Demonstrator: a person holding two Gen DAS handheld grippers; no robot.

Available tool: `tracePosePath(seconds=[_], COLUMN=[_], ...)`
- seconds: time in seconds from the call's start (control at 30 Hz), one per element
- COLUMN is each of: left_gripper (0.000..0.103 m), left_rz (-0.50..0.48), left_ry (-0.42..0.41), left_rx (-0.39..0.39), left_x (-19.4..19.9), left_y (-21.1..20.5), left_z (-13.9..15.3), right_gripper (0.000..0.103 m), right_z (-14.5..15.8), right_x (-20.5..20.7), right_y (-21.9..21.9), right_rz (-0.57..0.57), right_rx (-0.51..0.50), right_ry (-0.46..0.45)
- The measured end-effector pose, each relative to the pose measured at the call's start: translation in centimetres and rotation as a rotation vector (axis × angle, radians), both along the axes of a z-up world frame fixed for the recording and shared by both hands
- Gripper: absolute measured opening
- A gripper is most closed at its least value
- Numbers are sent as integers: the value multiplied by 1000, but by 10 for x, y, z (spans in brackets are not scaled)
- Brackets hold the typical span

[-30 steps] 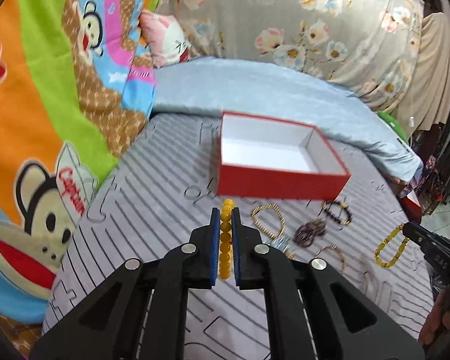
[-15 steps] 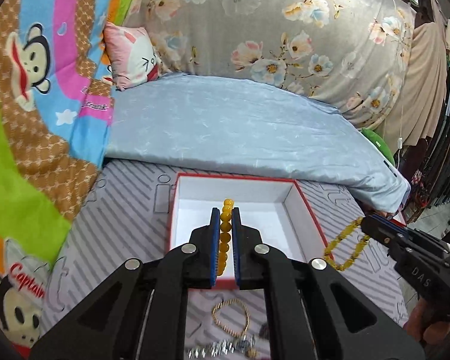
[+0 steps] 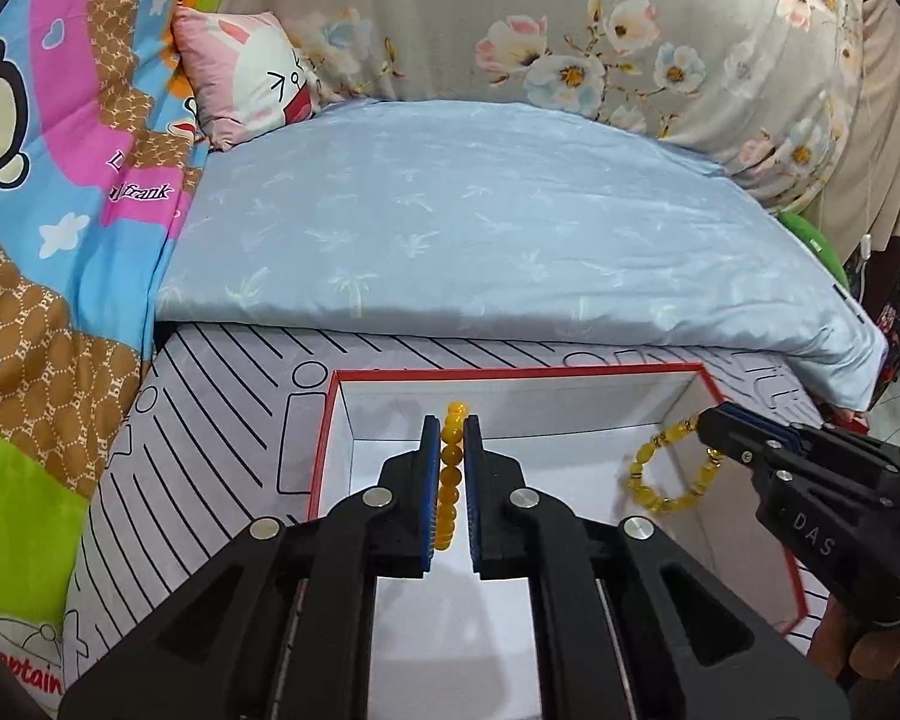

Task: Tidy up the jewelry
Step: 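Carry both bracelets into the red box and open both tools, then move the right tool to the gold bangle while the left tool approaches the gold chain bracelet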

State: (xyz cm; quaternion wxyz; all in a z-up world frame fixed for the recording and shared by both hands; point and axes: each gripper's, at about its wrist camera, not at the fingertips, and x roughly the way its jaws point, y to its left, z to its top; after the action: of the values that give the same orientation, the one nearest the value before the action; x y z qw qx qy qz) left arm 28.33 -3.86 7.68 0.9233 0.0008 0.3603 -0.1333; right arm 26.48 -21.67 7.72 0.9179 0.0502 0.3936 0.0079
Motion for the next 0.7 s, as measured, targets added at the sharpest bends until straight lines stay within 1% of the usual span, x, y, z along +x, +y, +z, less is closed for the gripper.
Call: tracePosePath(seconds=[0.03,0.07,0.1,0.13,0.17,0.2,0.27,0.37,0.43,0.53,0.63,0.7], left_gripper=[15,31,40,51,54,55,58,62,62,62,67,67], left_rz=[11,19,37,43,55,64,69,76,74,84,87,90], left_ry=[1,2,-3,-13,-31,-44,-60,-83,-89,-91,-74,-58], left_rx=[4,3,-3,-14,-21,-22,-31,-37,-39,-19,-37,-39], left_x=[2,3,2,0,-5,-11,-23,-47,-65,-98,-126,-143], left_y=[0,2,4,6,10,12,18,27,33,42,54,60], left_z=[-2,-3,-3,-1,2,6,13,21,23,22,15,8], right_gripper=[17,27,36,40,45,47,47,50,51,52,53,53], right_z=[0,2,5,10,15,21,30,37,39,35,25,15], right_x=[0,-1,-5,-9,-16,-25,-44,-74,-97,-126,-159,-178], right_y=[0,-2,-3,-6,-7,-8,-11,-14,-16,-15,-13,-12], right_rz=[-14,-24,-31,-36,-43,-48,-50,-52,-53,-56,-65,-68], right_rx=[-19,-30,-35,-36,-38,-40,-43,-32,-22,-13,-4,15], right_ry=[-7,-13,-31,-46,-63,-82,-105,-127,-134,-133,-117,-93])
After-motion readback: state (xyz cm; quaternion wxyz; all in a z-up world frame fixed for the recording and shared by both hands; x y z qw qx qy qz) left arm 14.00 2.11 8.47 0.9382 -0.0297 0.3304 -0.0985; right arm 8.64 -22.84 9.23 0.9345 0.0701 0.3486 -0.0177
